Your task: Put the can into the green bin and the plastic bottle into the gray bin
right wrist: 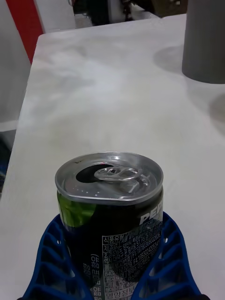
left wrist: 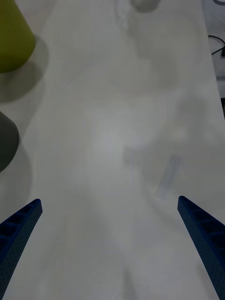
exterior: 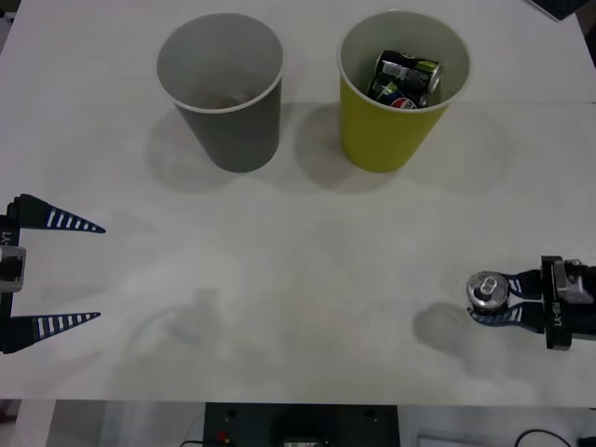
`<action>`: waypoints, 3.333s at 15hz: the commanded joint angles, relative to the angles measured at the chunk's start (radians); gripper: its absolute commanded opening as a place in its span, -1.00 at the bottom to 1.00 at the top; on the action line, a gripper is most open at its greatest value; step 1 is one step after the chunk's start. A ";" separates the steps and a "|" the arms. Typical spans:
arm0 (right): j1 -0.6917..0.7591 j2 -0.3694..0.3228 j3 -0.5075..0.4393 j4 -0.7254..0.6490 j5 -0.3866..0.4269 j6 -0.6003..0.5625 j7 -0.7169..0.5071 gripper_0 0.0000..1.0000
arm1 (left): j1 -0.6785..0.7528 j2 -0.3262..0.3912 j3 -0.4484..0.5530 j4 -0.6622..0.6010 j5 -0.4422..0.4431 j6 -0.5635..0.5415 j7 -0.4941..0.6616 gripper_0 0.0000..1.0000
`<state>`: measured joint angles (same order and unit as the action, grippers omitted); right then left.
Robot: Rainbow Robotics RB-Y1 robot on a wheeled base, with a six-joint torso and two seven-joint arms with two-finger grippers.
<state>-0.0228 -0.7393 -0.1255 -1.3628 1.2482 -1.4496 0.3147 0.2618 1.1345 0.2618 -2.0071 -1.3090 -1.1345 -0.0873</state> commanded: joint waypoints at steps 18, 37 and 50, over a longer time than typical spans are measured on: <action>-0.101 -0.224 -0.045 -0.802 0.366 0.118 -1.583 -1.00 | 0.000 0.000 0.000 0.000 0.000 0.000 0.000 1.00; -1.059 -0.319 0.529 -0.174 0.329 0.015 -1.672 -1.00 | 0.000 0.000 0.000 0.000 0.000 0.000 0.000 1.00; -1.338 -0.034 0.638 0.304 0.616 0.071 -1.542 -1.00 | 0.000 0.000 0.000 0.000 0.000 0.000 0.000 1.00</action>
<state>-1.3583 -0.7740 0.5056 -1.0615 1.8637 -1.3803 -1.2359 0.2618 1.1345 0.2618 -2.0071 -1.3090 -1.1345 -0.0873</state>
